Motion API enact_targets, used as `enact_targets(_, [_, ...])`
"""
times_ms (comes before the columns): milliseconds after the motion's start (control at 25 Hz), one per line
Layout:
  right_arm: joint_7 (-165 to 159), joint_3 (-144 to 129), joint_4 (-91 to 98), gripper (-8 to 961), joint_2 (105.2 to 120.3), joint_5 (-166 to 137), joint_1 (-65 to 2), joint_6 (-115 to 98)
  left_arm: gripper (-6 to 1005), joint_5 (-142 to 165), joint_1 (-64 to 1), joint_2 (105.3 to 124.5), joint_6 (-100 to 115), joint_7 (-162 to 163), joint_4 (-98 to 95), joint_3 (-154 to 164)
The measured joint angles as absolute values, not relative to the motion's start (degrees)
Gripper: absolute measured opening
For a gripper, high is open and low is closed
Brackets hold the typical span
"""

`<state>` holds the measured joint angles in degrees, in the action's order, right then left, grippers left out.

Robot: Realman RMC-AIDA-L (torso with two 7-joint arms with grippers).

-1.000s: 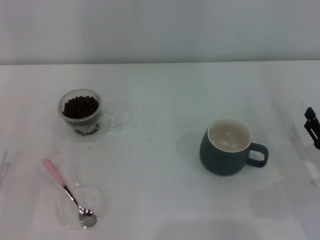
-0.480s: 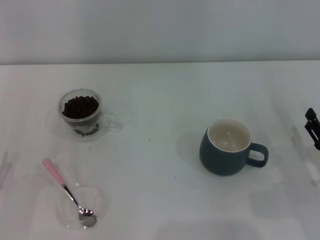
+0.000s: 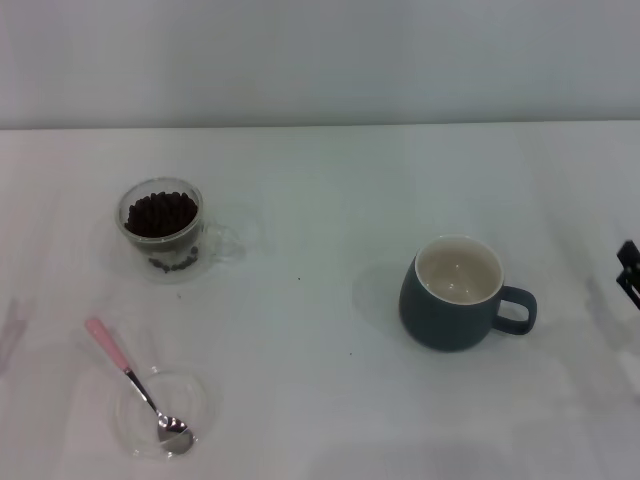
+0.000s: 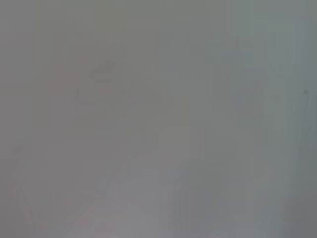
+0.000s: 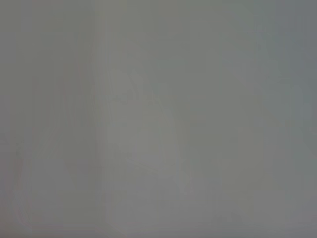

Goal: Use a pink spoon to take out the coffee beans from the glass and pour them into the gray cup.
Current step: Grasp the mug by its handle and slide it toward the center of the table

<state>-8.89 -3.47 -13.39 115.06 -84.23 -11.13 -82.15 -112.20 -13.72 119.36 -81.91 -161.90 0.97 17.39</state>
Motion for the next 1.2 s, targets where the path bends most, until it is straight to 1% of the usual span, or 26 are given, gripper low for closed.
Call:
enact_targets(80, [-9.0,-3.9,-13.8,839,115.00,-84.3,-10.1,-82.3,888,-112.2,-14.1,119.35,-81.7,-161.9,1.0,17.4])
enact_targets(320, [-8.6,-11.9,-15.0,871,114.96,-84.4,-8.3,-83.4,889,-112.2,-15.5,119.27,-80.7,-161.9,1.0,17.5])
enact_targets(520, [-8.4,-15.6,-16.9,871,114.97,-84.4,-8.1,-83.3,889,-112.1,-16.4,119.26,-79.0,-161.9,1.0,17.7])
enact_targets(1200, [-6.5,-16.4,-20.0,870,115.40,-84.4,-12.1,-78.7,889,-112.0,-17.0,119.35,-78.2,-161.9,1.0,17.5])
